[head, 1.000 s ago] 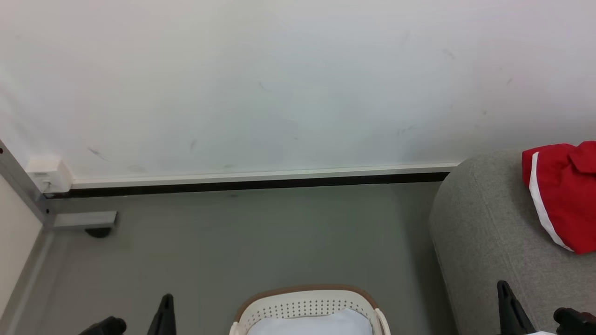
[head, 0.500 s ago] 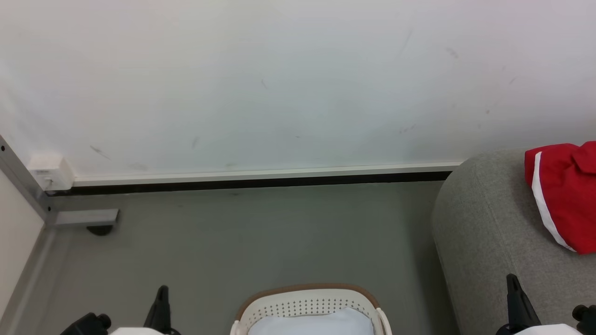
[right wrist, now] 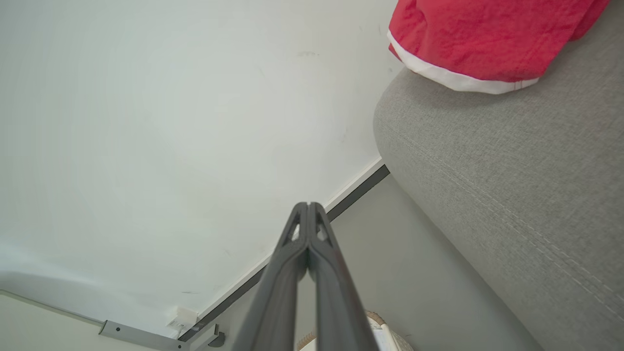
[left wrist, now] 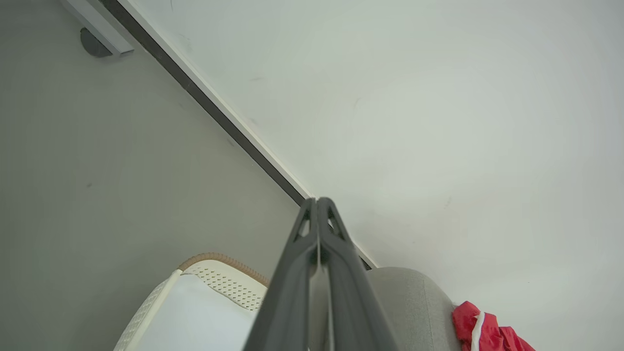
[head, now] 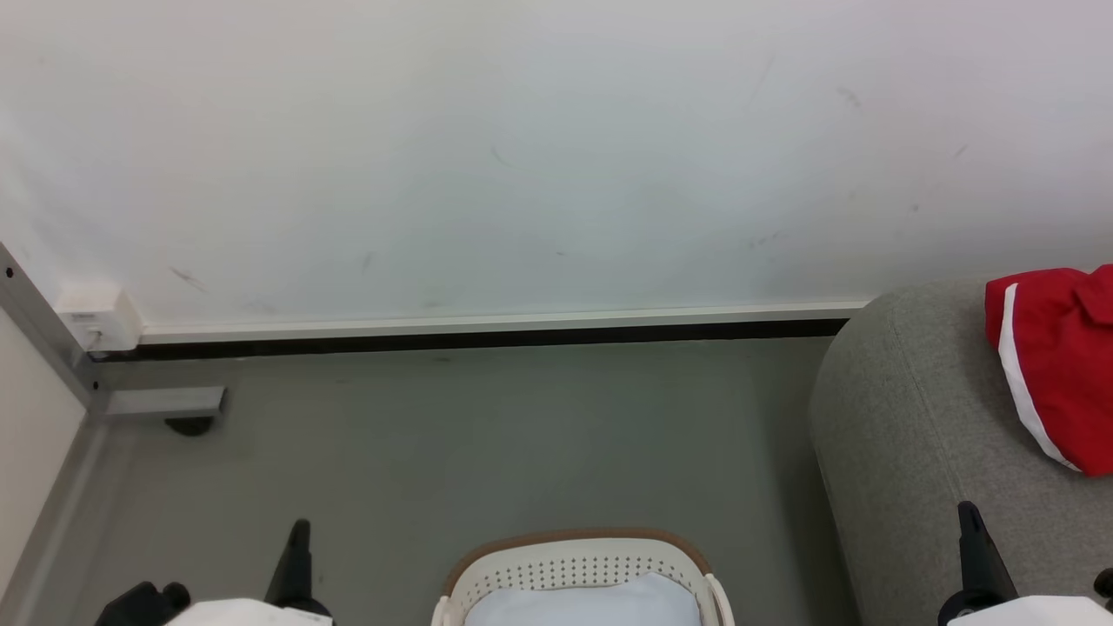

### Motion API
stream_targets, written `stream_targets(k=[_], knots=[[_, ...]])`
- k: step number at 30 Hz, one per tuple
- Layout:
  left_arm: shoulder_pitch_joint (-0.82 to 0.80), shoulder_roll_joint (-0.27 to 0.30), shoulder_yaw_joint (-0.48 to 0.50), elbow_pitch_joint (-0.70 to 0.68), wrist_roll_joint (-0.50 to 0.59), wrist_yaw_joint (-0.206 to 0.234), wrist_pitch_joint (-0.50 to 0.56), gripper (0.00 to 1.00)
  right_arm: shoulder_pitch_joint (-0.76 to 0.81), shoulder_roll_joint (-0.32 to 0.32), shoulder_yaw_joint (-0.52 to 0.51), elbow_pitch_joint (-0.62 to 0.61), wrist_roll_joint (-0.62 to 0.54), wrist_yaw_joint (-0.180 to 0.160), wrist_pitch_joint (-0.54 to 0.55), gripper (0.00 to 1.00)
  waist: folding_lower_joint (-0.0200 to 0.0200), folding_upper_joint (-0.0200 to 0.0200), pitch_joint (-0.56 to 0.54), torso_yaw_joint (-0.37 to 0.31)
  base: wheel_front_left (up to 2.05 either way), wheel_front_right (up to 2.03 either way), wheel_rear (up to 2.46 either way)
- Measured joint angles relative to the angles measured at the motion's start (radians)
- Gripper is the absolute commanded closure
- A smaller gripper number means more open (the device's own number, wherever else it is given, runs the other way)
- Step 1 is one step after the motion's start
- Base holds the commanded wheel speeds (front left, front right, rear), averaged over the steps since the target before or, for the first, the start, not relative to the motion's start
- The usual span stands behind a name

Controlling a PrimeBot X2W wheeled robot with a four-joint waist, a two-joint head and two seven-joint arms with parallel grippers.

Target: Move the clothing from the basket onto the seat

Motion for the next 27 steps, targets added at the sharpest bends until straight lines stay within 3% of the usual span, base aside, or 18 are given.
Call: stream_targets(k=[27], knots=[[-0.022, -0.013, 0.063, -0.037, -0.272, -0.034, 0.076, 1.0, -0.017, -0.012, -0.018, -0.038, 0.307, 0.0, 0.066, 1.0, 0.0, 0.0, 0.008, 0.01, 0.0, 0.0, 0.0]])
